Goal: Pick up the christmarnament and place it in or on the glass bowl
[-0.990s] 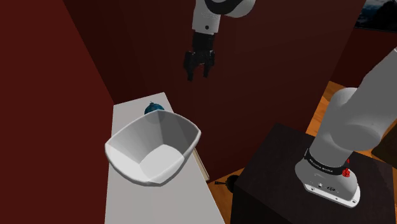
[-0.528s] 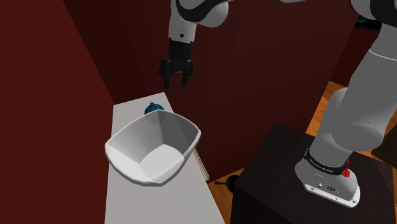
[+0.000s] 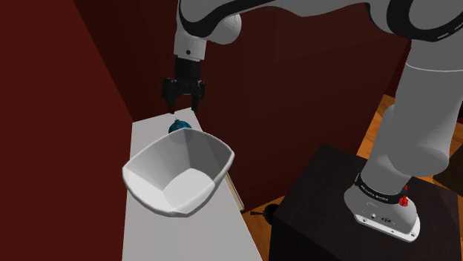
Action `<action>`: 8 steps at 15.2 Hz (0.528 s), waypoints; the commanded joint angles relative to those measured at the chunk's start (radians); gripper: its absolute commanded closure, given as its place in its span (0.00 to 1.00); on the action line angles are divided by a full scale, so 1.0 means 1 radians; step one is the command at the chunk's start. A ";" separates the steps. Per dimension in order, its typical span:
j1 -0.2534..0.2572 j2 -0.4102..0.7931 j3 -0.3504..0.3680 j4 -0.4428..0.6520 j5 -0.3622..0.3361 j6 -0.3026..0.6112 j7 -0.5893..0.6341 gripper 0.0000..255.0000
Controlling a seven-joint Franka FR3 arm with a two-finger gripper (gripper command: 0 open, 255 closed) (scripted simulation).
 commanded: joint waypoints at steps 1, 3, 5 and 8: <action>0.005 0.008 0.004 -0.013 0.002 0.024 0.000 0.00; 0.010 0.016 0.008 -0.027 0.003 0.047 -0.001 0.00; 0.014 0.023 0.011 -0.038 0.004 0.066 -0.001 0.00; 0.014 0.023 0.011 -0.037 0.004 0.066 -0.001 0.00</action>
